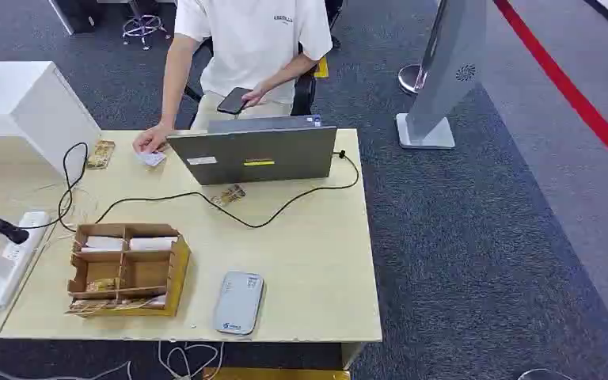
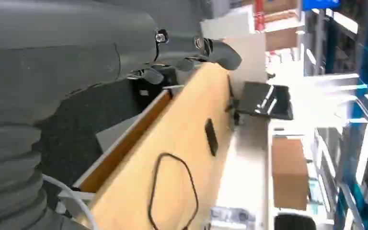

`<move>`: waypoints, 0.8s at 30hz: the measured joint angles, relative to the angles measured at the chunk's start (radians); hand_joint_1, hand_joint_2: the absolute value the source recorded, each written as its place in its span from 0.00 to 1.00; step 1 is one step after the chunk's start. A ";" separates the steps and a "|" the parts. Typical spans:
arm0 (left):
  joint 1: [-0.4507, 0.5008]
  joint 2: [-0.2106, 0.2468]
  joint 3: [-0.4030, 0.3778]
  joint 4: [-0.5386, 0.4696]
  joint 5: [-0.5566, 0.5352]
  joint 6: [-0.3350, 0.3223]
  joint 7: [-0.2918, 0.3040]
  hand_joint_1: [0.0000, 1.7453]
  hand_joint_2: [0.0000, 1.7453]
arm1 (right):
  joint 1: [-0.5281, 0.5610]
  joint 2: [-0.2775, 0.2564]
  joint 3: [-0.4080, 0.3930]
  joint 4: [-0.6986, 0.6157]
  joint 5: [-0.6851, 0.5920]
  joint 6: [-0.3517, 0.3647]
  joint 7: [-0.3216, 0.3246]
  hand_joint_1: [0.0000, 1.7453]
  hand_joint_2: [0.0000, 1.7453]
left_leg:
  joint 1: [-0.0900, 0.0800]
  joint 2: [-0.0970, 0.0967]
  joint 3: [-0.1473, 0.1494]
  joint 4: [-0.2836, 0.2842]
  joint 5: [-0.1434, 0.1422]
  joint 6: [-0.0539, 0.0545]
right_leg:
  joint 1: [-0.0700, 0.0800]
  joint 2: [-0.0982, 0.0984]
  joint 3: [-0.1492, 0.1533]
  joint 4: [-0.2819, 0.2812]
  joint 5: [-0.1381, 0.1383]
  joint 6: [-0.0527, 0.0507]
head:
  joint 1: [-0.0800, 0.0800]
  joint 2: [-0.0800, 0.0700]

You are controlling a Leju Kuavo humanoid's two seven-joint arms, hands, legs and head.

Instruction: Pass the card to the sensor for recognition and then transmit it.

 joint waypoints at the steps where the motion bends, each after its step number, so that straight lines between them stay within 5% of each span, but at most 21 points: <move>1: 0.000 -0.001 -0.023 -0.020 -0.014 0.017 0.000 0.00 1.00 | -0.001 0.000 0.000 0.000 0.003 0.001 0.000 0.00 1.00 | 0.000 0.000 0.000 0.000 0.000 0.000 | 0.000 0.000 0.000 0.000 0.000 0.000 | 0.000 0.000; 9: -0.024 -0.008 -0.210 -0.087 -0.183 0.142 0.017 0.00 1.00 | -0.003 0.002 0.001 0.005 0.033 0.004 0.014 0.00 1.00 | 0.000 0.001 0.000 0.001 0.000 0.000 | 0.000 0.002 -0.001 0.000 0.001 0.001 | 0.000 0.000; 24: -0.195 0.045 -0.558 -0.070 -0.592 0.234 0.224 0.00 1.00 | -0.011 0.005 0.005 0.012 0.091 0.019 0.042 0.00 1.00 | 0.000 0.002 0.000 0.002 0.001 0.000 | 0.000 0.003 -0.001 0.000 0.002 0.002 | 0.000 0.000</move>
